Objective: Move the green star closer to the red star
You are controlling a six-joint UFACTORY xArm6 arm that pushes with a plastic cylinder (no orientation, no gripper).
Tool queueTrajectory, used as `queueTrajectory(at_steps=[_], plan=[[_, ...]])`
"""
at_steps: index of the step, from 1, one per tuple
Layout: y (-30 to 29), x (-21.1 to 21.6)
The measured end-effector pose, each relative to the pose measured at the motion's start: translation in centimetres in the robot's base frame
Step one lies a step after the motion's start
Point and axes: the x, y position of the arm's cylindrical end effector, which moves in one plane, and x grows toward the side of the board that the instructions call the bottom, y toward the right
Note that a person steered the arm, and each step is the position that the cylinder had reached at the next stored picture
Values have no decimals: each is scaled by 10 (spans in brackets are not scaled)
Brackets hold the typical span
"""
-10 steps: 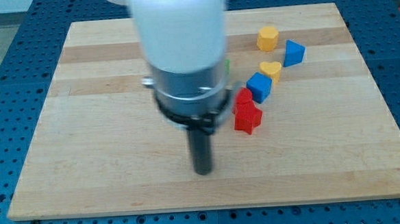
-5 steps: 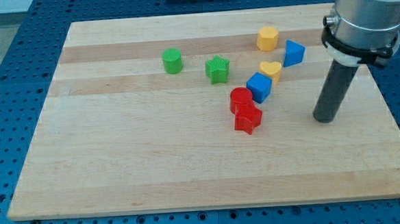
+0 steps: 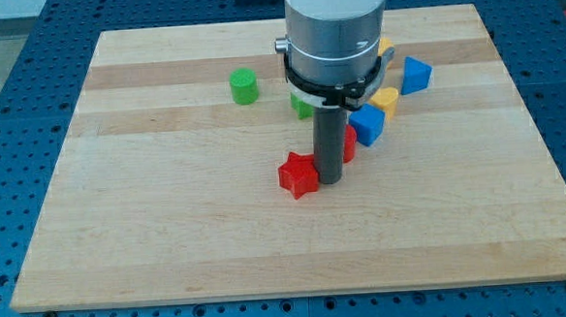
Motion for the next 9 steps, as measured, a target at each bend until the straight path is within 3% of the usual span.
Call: queueTrajectory(at_steps=[1, 2, 6, 9], plan=[[24, 40], [18, 47], [-73, 8], [-35, -3]])
